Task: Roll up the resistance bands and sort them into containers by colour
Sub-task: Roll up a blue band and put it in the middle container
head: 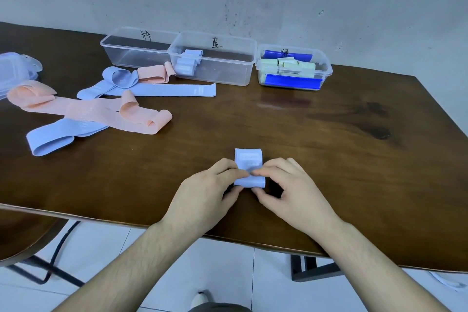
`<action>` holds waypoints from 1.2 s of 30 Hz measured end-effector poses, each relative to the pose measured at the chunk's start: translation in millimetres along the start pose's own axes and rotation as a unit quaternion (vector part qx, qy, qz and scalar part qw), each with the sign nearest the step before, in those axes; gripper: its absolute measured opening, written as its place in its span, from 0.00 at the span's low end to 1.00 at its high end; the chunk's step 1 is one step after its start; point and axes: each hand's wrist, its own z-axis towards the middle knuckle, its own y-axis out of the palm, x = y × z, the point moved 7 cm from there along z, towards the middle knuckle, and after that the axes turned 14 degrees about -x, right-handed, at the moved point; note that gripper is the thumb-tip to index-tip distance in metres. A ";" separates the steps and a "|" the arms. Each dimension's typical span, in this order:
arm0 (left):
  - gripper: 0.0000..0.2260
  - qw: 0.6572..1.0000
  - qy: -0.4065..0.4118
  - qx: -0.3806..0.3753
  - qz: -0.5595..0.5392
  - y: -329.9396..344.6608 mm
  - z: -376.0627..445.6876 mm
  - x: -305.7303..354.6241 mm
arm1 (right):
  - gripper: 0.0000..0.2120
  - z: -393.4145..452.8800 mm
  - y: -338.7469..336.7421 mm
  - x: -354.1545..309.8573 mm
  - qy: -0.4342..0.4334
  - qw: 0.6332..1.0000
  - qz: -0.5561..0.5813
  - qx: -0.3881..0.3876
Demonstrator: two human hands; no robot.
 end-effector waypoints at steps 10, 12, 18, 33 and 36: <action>0.12 1.000 -0.001 -0.015 -0.006 0.6 6.5 -3.3 | 0.13 5.0 -3.2 1.3 -0.007 1.000 -0.006 0.008; 0.11 1.000 0.004 -0.020 -0.006 0.8 7.4 -3.0 | 0.13 6.6 -3.6 1.7 -0.008 1.000 -0.010 0.005; 0.11 1.000 -0.009 -0.019 -0.004 0.1 13.3 -5.8 | 0.14 6.6 -6.8 -0.2 -0.003 0.998 -0.042 0.037; 0.10 1.000 0.000 -0.015 -0.007 -2.2 18.6 -6.8 | 0.14 16.1 -8.0 7.0 0.015 0.998 -0.036 0.045; 0.10 1.000 -0.004 -0.011 0.004 -2.0 20.2 -9.5 | 0.15 15.6 -8.8 6.2 0.013 0.997 -0.045 0.057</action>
